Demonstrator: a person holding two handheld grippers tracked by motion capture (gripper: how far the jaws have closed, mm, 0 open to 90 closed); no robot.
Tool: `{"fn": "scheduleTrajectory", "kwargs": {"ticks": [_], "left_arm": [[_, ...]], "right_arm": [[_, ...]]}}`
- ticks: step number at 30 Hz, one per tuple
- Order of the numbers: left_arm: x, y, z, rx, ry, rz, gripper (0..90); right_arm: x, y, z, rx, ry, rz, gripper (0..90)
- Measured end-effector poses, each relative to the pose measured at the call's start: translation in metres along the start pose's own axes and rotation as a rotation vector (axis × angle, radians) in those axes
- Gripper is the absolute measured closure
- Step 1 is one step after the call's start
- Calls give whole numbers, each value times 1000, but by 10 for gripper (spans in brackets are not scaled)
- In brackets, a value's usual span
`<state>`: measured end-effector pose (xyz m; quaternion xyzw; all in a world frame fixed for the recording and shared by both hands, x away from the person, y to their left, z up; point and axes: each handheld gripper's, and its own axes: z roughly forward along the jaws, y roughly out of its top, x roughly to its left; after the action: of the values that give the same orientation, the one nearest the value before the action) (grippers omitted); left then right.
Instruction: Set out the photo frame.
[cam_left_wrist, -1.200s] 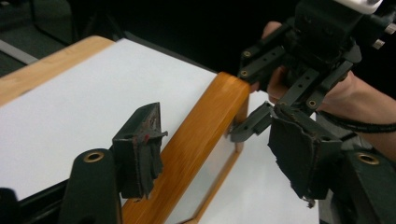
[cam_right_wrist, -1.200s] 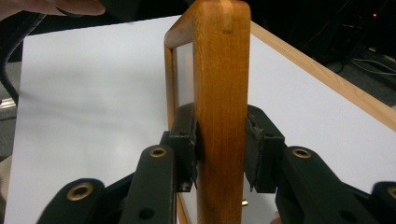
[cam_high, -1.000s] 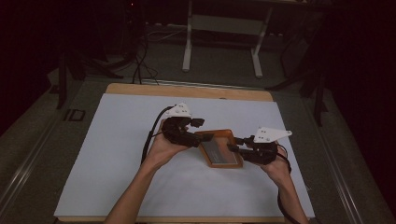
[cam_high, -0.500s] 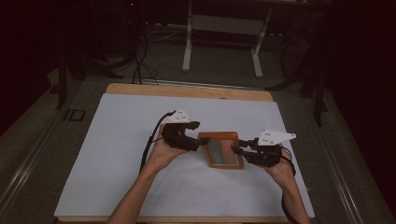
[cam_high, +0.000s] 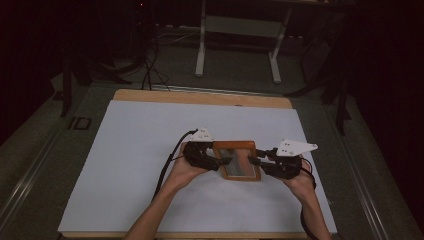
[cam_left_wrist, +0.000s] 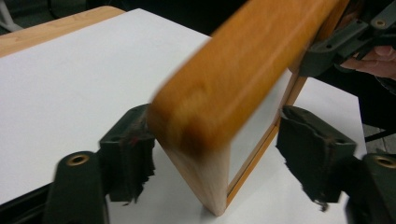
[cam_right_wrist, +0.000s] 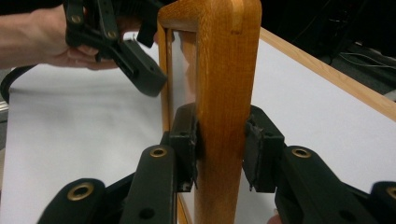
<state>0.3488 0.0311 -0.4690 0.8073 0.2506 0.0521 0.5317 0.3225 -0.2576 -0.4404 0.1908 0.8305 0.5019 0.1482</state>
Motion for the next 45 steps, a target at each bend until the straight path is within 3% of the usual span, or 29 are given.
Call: {"fn": "scheduleTrajectory", "kwargs": {"ticks": [5, 7, 14, 18, 21, 24, 27, 36, 45], "left_arm": [[-4, -9, 2, -3, 22, 8, 378], [-5, -9, 2, -2, 41, 10, 462], [-6, -8, 0, -6, 29, 13, 547], [-8, -4, 0, 2, 23, 17, 563], [-11, 0, -2, 15, 53, 42, 563], [-10, 2, -10, -5, 49, 24, 566], [-11, 1, -18, -22, 63, 4, 566], [-7, -13, -50, -22, 120, -35, 565], [-5, -26, -64, -25, 144, -74, 558]], "right_arm": [[7, 0, 0, 16, -64, -19, 671], [9, 0, 0, 20, -64, -24, 672], [6, -3, -3, 46, -81, -8, 655], [2, -6, -6, 44, -62, 14, 658], [2, -7, -6, 42, -59, 21, 657], [2, -6, -5, 22, -53, 32, 656], [5, -4, 0, -16, -39, 74, 650], [19, 7, 28, -13, -27, 80, 634], [31, 11, 46, -9, -18, 112, 624]]}}
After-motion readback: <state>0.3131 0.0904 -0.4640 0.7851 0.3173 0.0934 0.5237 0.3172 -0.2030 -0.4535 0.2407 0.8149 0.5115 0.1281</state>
